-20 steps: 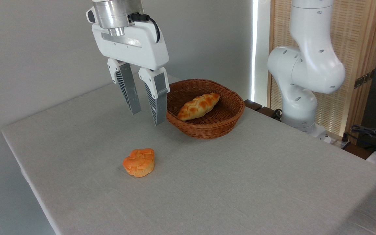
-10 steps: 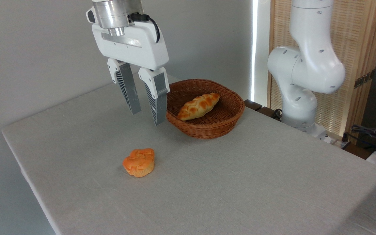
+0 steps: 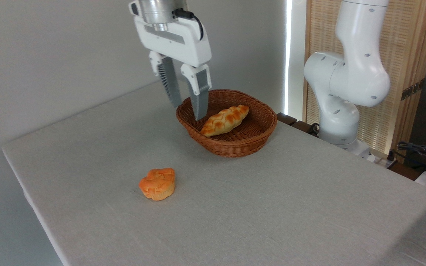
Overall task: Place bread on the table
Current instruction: 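Move the open gripper over the basket and lower onto the braided roll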
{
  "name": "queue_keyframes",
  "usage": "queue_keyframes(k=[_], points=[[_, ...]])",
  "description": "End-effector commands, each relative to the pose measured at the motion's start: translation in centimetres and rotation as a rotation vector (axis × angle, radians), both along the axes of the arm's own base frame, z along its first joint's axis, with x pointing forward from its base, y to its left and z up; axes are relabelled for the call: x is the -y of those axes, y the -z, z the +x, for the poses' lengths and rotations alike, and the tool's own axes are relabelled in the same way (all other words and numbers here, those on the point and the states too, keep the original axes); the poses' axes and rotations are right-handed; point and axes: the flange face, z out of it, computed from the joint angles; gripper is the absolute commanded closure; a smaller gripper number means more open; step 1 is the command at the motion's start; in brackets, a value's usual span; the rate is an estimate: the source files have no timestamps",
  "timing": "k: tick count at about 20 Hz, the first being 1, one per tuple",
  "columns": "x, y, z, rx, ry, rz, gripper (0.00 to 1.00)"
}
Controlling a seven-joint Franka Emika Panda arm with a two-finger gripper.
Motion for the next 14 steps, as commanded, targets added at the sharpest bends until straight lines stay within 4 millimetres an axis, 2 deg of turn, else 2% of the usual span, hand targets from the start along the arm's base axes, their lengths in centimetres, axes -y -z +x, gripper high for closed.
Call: queue_keyframes(k=[1,4,8,14], points=[[1.8,3.0,-6.2,-0.044,0.087,-0.007,0.00],[5.3,6.3,-8.5,-0.137,0.128,-0.068,0.00],[7.5,9.9,-10.4,-0.210,0.117,-0.050,0.00],[9.7,13.8,-11.5,-0.226,0.090,-0.062,0.00]])
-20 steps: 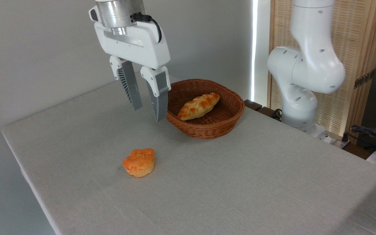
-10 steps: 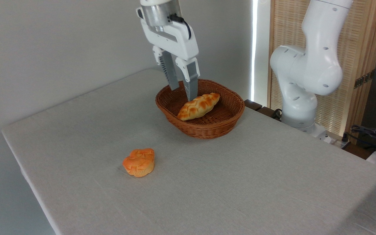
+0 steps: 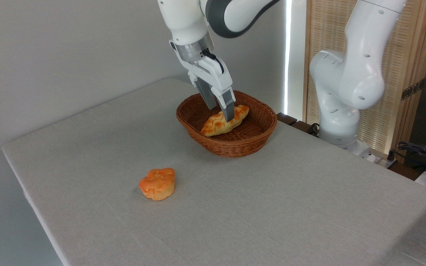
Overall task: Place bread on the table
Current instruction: 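Move the open gripper over the basket and lower onto the braided roll, then close the gripper on the braided roll inside the basket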
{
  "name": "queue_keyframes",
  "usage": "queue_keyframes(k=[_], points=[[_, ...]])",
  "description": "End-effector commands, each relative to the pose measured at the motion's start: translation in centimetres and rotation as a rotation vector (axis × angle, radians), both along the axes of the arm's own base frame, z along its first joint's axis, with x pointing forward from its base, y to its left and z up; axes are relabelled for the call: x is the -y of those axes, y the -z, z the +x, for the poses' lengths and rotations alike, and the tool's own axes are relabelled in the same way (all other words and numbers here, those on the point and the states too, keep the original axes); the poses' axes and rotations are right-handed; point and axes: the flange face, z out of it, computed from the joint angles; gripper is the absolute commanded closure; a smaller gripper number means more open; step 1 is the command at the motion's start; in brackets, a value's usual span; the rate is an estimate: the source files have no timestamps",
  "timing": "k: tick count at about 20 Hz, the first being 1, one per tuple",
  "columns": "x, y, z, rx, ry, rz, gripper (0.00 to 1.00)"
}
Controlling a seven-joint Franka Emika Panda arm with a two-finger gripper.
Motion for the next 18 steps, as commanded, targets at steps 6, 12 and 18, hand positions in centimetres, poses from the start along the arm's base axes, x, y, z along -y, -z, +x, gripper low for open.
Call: queue_keyframes(k=[6,12,18], points=[[2.0,3.4,-1.0,-0.026,-0.005,-0.033,0.00],[2.8,4.9,-1.8,-0.028,0.016,-0.029,0.01],[2.8,5.2,-1.7,-0.032,0.027,-0.031,0.73]])
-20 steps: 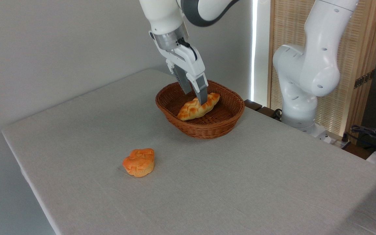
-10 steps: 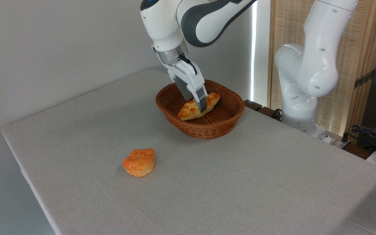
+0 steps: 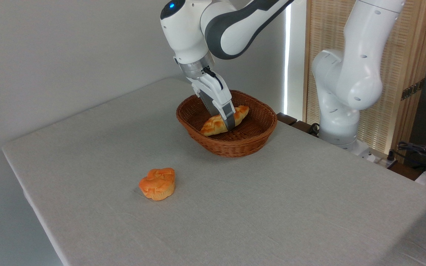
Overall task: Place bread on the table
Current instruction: 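Close the gripper on the braided roll inside the basket, then lift the braided roll out of the basket and carry it toward the orange bun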
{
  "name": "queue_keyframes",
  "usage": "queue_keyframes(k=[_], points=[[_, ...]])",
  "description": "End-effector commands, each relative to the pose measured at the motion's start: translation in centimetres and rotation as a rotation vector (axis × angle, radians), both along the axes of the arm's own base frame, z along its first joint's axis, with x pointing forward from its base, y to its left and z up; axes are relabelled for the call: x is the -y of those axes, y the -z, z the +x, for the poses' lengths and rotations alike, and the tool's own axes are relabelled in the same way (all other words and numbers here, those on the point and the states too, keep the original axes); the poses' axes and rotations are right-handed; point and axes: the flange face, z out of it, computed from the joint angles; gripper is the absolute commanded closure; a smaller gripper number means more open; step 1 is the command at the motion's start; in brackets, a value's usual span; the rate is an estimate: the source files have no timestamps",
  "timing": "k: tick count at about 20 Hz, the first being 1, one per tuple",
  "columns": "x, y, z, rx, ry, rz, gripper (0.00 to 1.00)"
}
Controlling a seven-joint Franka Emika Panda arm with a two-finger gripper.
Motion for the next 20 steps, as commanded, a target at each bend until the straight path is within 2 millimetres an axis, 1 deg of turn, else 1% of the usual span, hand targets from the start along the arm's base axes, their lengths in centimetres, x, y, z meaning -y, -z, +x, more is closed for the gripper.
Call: queue_keyframes(k=[1,8,10,12,14,16,18,20], points=[[0.1,0.4,-0.1,0.000,-0.007,-0.017,0.75],[0.1,0.4,-0.1,-0.008,-0.003,-0.009,0.76],[0.2,-0.2,0.0,-0.006,-0.002,-0.010,0.76],[0.4,-2.0,0.0,-0.038,0.015,-0.002,0.76],[0.3,-4.6,0.2,-0.069,0.032,0.000,0.76],[0.4,-7.1,0.8,-0.055,0.036,-0.015,0.75],[-0.8,-8.9,2.4,-0.027,-0.001,-0.048,0.75],[-1.5,-10.6,4.2,0.003,-0.022,-0.077,0.75]])
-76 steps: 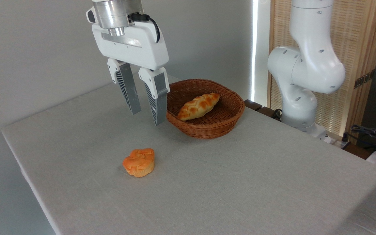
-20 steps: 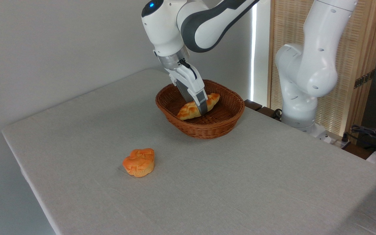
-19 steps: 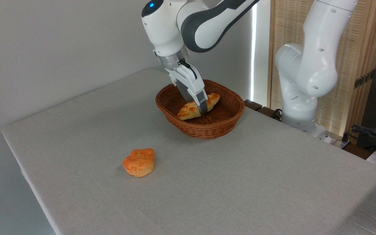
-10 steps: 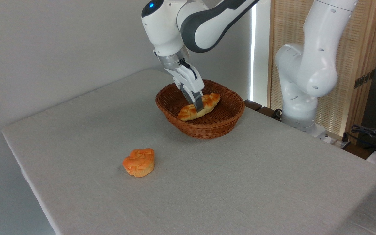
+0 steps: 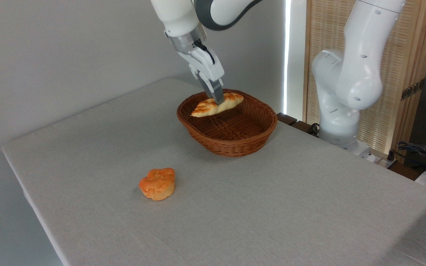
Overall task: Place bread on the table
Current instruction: 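Lift the braided roll out of the basket and carry it toward the orange bun, then lower the roll onto the table beside the orange bun and open the gripper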
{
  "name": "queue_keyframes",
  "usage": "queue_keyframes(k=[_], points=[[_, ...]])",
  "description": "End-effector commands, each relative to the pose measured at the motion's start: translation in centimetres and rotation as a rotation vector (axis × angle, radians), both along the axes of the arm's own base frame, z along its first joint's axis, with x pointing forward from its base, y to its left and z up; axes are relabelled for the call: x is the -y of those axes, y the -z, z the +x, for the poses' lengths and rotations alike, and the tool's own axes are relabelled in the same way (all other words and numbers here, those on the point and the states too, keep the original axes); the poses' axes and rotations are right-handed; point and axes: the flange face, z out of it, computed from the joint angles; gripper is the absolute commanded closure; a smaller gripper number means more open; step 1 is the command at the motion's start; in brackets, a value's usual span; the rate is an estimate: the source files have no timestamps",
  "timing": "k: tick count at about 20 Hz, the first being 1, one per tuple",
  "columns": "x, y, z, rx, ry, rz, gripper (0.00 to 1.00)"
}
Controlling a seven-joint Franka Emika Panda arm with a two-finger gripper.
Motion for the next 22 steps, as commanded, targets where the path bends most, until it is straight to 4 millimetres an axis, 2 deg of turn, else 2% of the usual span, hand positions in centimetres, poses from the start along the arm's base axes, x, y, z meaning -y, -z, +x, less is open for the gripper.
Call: queue_keyframes(k=[1,4,6,11,12,14,17,20,22], points=[[-1.6,-3.5,3.3,0.033,-0.040,-0.060,0.75],[-2.8,-5.0,7.5,0.078,-0.100,-0.091,0.75],[-2.8,-5.0,10.1,0.110,-0.127,-0.096,0.75],[-1.6,-3.2,15.2,0.205,-0.173,-0.110,0.73],[-1.2,-2.4,15.8,0.207,-0.175,-0.106,0.70],[-0.6,-1.3,16.8,0.235,-0.180,-0.108,0.61],[0.0,0.0,17.4,0.243,-0.188,-0.104,0.18],[0.4,1.5,18.3,0.254,-0.198,-0.101,0.00],[1.5,2.7,18.3,0.238,-0.181,-0.093,0.00]])
